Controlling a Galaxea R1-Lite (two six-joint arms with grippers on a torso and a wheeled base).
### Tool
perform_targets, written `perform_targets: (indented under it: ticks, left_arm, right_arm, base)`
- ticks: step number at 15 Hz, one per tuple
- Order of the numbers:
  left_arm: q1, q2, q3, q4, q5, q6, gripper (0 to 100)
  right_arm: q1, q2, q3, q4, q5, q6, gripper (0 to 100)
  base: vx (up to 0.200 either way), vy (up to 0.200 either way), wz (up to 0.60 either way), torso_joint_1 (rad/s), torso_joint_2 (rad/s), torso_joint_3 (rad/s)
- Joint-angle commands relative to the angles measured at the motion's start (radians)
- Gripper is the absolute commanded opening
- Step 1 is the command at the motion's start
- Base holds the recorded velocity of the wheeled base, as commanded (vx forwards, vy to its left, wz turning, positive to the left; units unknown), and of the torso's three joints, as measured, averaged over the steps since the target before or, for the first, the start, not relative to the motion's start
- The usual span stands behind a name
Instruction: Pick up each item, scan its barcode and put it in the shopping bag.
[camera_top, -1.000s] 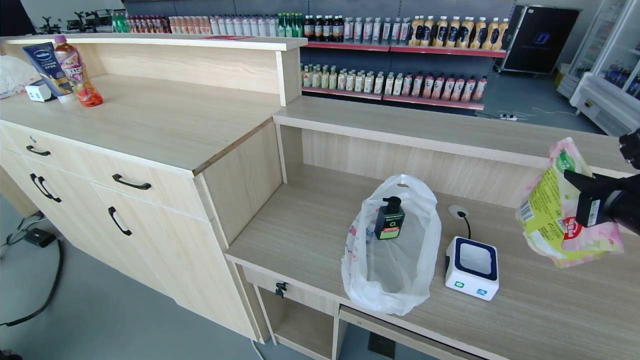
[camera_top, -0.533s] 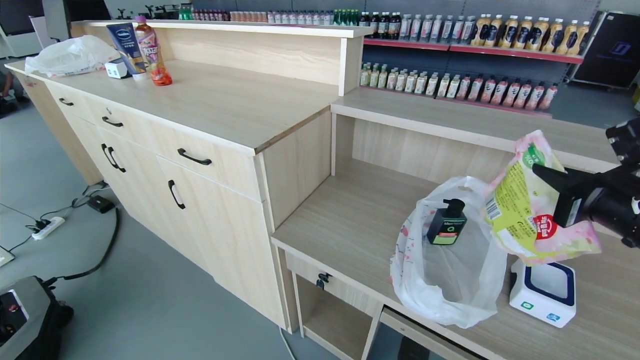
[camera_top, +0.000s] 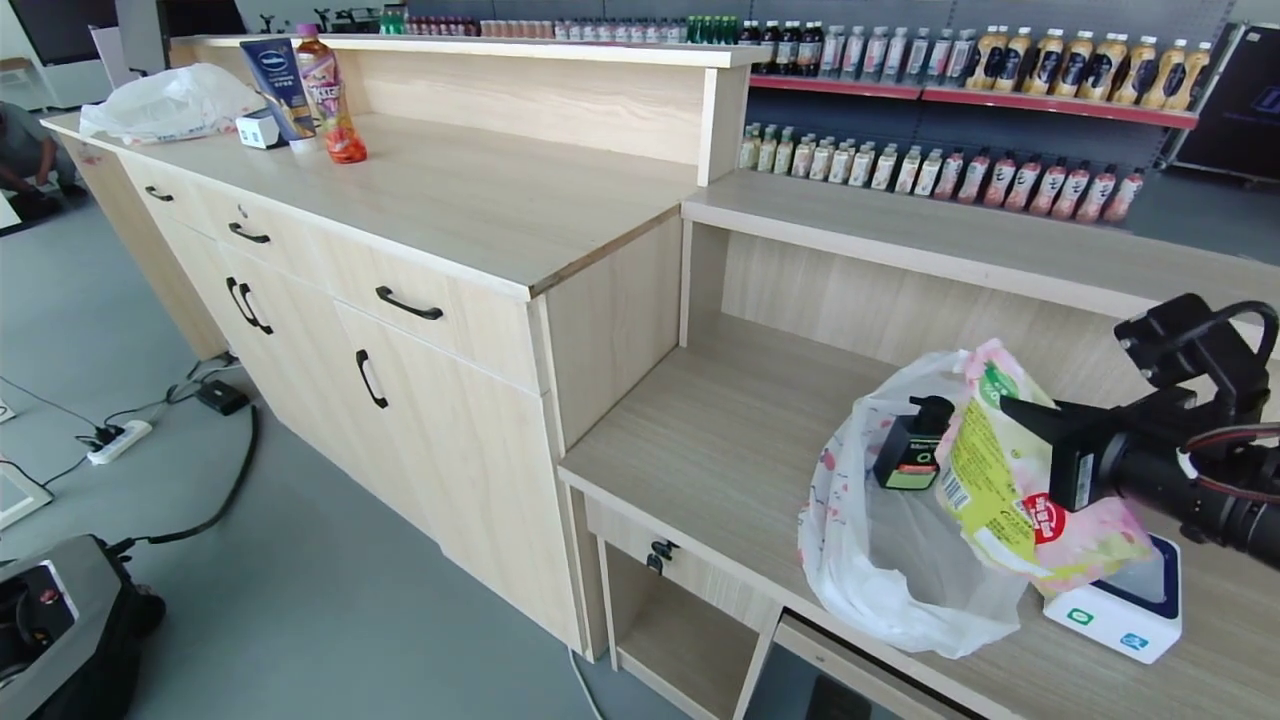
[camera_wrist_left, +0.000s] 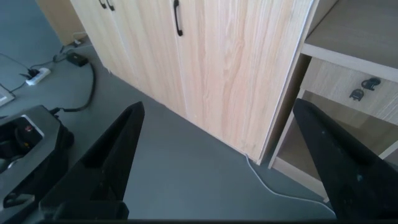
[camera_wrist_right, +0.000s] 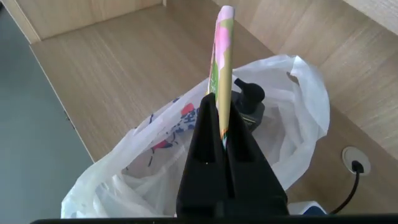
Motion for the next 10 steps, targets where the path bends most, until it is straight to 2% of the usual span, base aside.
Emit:
perform_targets:
  ticks: [1,8,10]
  left_arm:
    - [0.0,0.0,0.0,0.0,0.0,0.0,100]
    - [0.0,0.0,0.0,0.0,0.0,0.0,100]
    - [0.0,0.0,0.0,0.0,0.0,0.0,100]
  right_arm:
    - [-0.003,0.049,0.002,0.011,0.001,0.026,0]
    - [-0.003,0.153,-0.021,-0.021,0.001,0.075,0]
    - [0.013,0.21,-0.049,-0.093,0.002,0.141,0]
  base:
    - [0.0,0.0,0.0,0.0,0.0,0.0]
    - [0.0,0.0,0.0,0.0,0.0,0.0]
    - [0.0,0.0,0.0,0.0,0.0,0.0]
